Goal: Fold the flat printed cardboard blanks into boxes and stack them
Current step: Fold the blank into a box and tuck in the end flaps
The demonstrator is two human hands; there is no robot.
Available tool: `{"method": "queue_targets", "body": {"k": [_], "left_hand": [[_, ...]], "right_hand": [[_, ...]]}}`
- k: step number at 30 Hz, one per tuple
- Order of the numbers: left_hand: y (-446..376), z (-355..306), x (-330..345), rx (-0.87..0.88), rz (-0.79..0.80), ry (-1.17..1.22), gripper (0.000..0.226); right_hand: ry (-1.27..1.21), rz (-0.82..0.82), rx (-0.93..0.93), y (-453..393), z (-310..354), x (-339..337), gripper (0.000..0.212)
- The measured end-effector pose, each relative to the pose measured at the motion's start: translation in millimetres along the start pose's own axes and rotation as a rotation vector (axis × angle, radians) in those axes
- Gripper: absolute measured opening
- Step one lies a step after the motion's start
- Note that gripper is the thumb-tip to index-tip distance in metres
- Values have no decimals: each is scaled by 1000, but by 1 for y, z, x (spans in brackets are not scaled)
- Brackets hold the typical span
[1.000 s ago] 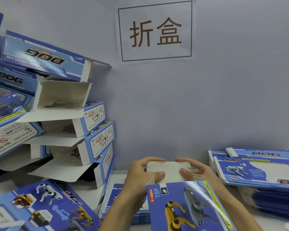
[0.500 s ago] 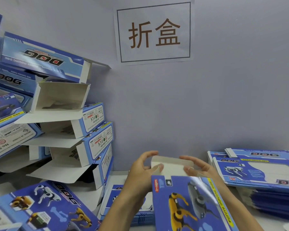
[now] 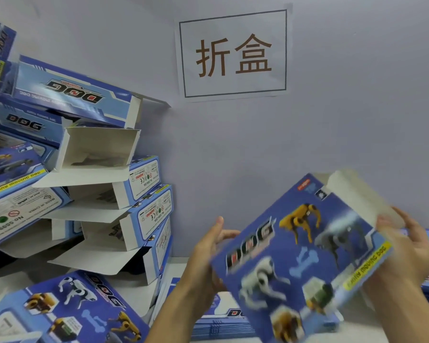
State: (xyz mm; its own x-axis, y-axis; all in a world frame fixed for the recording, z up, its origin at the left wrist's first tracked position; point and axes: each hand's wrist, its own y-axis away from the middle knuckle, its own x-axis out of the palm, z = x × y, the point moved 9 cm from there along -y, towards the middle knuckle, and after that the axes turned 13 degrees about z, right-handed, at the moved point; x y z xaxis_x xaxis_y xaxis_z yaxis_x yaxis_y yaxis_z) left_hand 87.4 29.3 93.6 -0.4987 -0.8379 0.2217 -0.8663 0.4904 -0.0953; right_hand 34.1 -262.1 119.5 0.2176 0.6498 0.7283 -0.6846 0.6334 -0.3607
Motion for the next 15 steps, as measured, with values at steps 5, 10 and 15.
{"method": "queue_targets", "body": {"k": [5, 10, 15], "left_hand": [[7, -12, 36, 169, 233, 114, 86], [5, -21, 22, 152, -3, -15, 82], [36, -88, 4, 383, -332, 13, 81]], "right_hand": [[-49, -280, -90, 10, -5, -17, 13], [-221, -247, 50, 11, -29, -7, 21], [-699, -106, 743, 38, -104, 13, 38]]}}
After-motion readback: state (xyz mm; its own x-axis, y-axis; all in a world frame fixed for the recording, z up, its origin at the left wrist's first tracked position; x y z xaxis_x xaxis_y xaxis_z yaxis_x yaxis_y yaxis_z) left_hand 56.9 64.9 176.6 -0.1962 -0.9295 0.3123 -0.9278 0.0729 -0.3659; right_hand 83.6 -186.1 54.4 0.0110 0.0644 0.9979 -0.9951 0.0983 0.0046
